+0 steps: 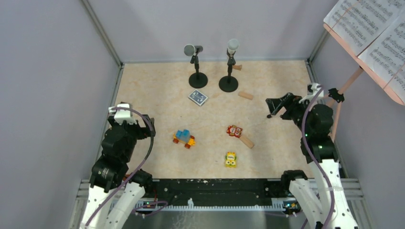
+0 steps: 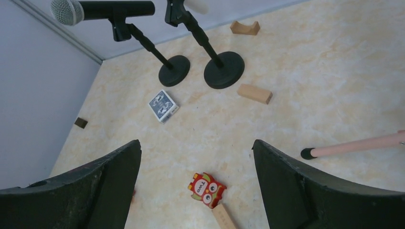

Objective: Pack up the instrument practice props

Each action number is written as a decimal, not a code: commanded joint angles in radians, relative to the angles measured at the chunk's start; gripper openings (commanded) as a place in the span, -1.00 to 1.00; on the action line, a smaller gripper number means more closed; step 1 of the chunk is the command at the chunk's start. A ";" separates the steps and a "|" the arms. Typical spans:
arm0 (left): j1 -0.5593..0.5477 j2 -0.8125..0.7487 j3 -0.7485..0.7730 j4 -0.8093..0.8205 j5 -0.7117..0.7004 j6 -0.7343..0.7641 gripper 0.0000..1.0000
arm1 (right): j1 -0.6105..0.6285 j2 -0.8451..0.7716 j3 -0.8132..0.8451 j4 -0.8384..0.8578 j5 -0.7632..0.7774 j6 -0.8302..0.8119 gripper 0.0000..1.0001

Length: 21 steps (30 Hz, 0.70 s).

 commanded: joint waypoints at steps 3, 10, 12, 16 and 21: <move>0.012 0.018 -0.002 0.060 0.015 0.004 0.97 | 0.158 0.176 -0.043 0.320 0.069 -0.051 0.71; 0.032 0.013 -0.005 0.064 0.021 0.005 0.97 | 0.365 0.347 -0.058 0.468 0.190 -0.139 0.71; 0.034 0.015 -0.005 0.064 0.024 0.007 0.97 | 0.413 0.389 -0.061 0.501 0.217 -0.157 0.71; 0.034 0.018 -0.005 0.065 0.024 0.007 0.97 | 0.486 0.472 -0.060 0.556 0.256 -0.180 0.71; 0.038 0.015 -0.006 0.065 0.019 0.005 0.97 | 0.490 0.529 -0.046 0.569 0.310 -0.170 0.70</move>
